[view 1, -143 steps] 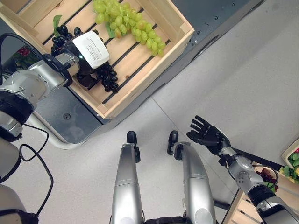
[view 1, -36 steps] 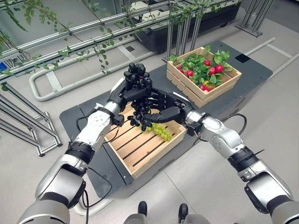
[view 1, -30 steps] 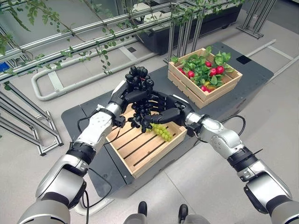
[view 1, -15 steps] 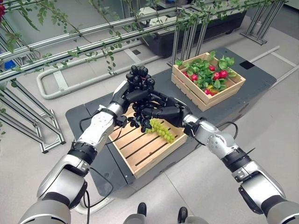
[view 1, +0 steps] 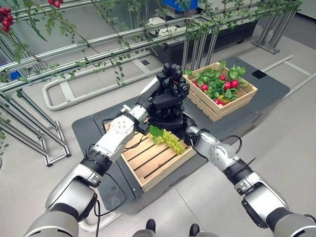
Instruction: Pick up the fruits from the basket on one side to the basket on the other side
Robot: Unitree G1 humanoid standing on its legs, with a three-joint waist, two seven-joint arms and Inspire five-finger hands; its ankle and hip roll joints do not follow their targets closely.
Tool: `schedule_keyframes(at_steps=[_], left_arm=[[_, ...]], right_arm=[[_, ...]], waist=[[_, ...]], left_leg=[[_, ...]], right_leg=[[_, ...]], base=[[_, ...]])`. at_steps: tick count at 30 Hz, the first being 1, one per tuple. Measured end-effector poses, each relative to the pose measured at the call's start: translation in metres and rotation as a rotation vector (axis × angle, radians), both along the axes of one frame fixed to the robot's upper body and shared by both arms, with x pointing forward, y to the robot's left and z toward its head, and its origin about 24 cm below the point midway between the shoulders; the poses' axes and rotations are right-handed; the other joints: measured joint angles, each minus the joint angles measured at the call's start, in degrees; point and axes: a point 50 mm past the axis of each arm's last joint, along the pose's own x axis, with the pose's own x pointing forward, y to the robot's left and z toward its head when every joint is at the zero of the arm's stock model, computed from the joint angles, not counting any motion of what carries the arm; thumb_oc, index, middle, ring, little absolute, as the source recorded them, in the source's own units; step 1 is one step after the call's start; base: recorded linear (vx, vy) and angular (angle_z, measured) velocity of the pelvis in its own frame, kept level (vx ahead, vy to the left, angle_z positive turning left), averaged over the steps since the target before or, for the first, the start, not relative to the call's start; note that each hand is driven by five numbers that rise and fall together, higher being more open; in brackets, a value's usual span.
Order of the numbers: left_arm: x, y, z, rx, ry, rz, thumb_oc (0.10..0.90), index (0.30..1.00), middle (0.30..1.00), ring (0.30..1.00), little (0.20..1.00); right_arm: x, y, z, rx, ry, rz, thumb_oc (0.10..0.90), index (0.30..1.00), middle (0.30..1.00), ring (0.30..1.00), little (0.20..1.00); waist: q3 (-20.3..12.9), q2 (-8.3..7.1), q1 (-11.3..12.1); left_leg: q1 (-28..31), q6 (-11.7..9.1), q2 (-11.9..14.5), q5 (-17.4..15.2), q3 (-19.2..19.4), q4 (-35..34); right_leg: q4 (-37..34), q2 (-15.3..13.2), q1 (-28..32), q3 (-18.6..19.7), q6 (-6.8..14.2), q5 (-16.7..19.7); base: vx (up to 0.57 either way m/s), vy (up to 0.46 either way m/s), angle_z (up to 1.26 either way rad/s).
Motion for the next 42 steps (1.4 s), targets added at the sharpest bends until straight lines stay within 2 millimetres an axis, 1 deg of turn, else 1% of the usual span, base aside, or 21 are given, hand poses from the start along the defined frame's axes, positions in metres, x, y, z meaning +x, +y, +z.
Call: schedule_keyframes(at_steps=[2, 4, 10, 19, 24, 30, 34, 37, 38, 39, 42], left_arm=[[-0.002, -0.005, -0.001, 0.029, -0.012, -0.018, 0.400, 0.300, 0.300, 0.300, 0.300], [-0.003, -0.006, 0.000, 0.032, -0.017, -0.027, 0.400, 0.300, 0.300, 0.300, 0.300], [-0.004, -0.009, 0.001, 0.028, -0.021, -0.039, 0.400, 0.300, 0.300, 0.300, 0.300], [-0.004, -0.009, 0.002, 0.011, -0.029, -0.019, 0.400, 0.300, 0.300, 0.300, 0.300], [0.000, -0.009, -0.005, -0.017, -0.018, 0.011, 0.400, 0.300, 0.300, 0.300, 0.300], [0.008, 0.000, -0.016, -0.090, 0.026, 0.080, 0.400, 0.300, 0.300, 0.300, 0.300], [0.010, 0.001, -0.021, -0.120, 0.036, 0.109, 0.400, 0.300, 0.300, 0.300, 0.300], [0.012, 0.006, -0.023, -0.120, 0.046, 0.128, 0.400, 0.300, 0.300, 0.300, 0.300], [0.013, 0.007, -0.024, -0.120, 0.050, 0.136, 0.400, 0.300, 0.300, 0.300, 0.300], [0.013, 0.008, -0.025, -0.121, 0.052, 0.141, 0.400, 0.300, 0.300, 0.300, 0.300], [0.014, 0.011, -0.024, -0.128, 0.052, 0.154, 0.400, 0.300, 0.300, 0.300, 0.300]], right_arm=[[-0.001, 0.002, -0.001, -0.059, -0.027, -0.001, 0.800, 0.900, 0.900, 0.900, 0.900], [-0.001, 0.002, -0.002, -0.061, -0.025, -0.007, 0.800, 0.900, 0.900, 0.900, 0.900], [-0.005, 0.007, -0.003, -0.036, -0.059, -0.011, 0.800, 0.900, 0.900, 0.900, 0.900], [-0.009, 0.006, -0.001, 0.010, -0.104, -0.040, 0.800, 0.900, 0.900, 0.900, 0.900], [-0.012, 0.004, -0.004, 0.039, -0.107, -0.051, 0.800, 0.900, 0.900, 0.900, 0.900], [-0.019, 0.004, -0.010, 0.249, -0.022, -0.067, 0.800, 0.900, 0.900, 0.900, 0.900], [-0.022, 0.005, -0.016, 0.301, 0.018, -0.077, 0.800, 0.900, 0.900, 0.900, 0.900], [-0.023, 0.006, -0.016, 0.309, 0.018, -0.070, 0.800, 0.900, 0.900, 0.900, 0.900], [-0.023, 0.006, -0.016, 0.315, 0.010, -0.065, 0.549, 0.524, 0.524, 0.524, 0.524], [-0.023, 0.005, -0.015, 0.319, 0.005, -0.064, 0.400, 0.300, 0.300, 0.300, 0.300], [-0.022, 0.004, -0.013, 0.363, 0.000, -0.065, 0.400, 0.300, 0.300, 0.300, 0.300]], waist=[[-0.5, 0.18, 0.0], [-0.8, 0.34, 0.0], [-1.3, 1.07, 0.1], [-1.3, 1.14, 0.1], [-1.6, 1.72, 0.1], [-2.4, 2.88, 0.0], [-2.4, 3.02, 0.1], [-2.4, 3.02, 0.0], [-2.4, 3.02, 0.0], [-2.4, 3.02, 0.0], [-2.4, 3.02, 0.1]], left_leg=[[0.0, 0.0, 0.0, 0.0, 0.0, 0.0], [0.0, 0.0, 0.0, 0.0, 0.0, 0.0], [0.0, 0.0, 0.0, 0.0, 0.0, 0.0], [0.0, 0.0, 0.0, 0.0, 0.0, 0.0], [0.0, 0.0, 0.0, 0.0, 0.1, 0.0], [0.0, 0.0, 0.1, 0.0, 0.1, 0.0], [0.0, 0.0, 0.1, 0.0, 0.0, 0.0], [0.0, 0.0, 0.1, 0.0, 0.0, 0.0], [0.0, 0.0, 0.1, 0.0, 0.0, 0.0], [0.0, 0.0, 0.1, 0.0, 0.0, 0.0], [0.0, 0.0, 0.1, 0.0, 0.0, 0.0]], right_leg=[[0.0, 0.0, 0.0, 0.0, 0.0, 0.0], [0.0, 0.0, 0.0, 0.0, 0.0, 0.0], [0.0, 0.0, 0.0, 0.1, 0.0, 0.0], [0.0, 0.0, -0.1, 0.2, 0.0, 0.0], [0.0, 0.0, -0.1, 0.2, 0.0, 0.0], [0.0, 0.0, -0.1, 0.2, 0.0, 0.0], [0.0, 0.0, -0.1, 0.2, 0.0, 0.0], [0.0, 0.0, -0.1, 0.2, 0.0, 0.0], [0.0, 0.0, -0.1, 0.2, 0.0, 0.0], [0.0, 0.0, -0.1, 0.2, 0.0, 0.0], [0.0, 0.0, -0.1, 0.2, 0.0, 0.0]], base=[[0.00, 0.000, 0.00], [0.00, 0.000, 0.00], [0.00, 0.000, 0.00], [0.00, 0.000, 0.00], [0.00, 0.000, 0.00], [0.00, 0.000, 0.00], [0.00, 0.000, 0.00], [0.00, 0.000, 0.00], [0.00, 0.000, 0.00], [0.00, 0.000, 0.00], [0.00, 0.000, 0.00]])
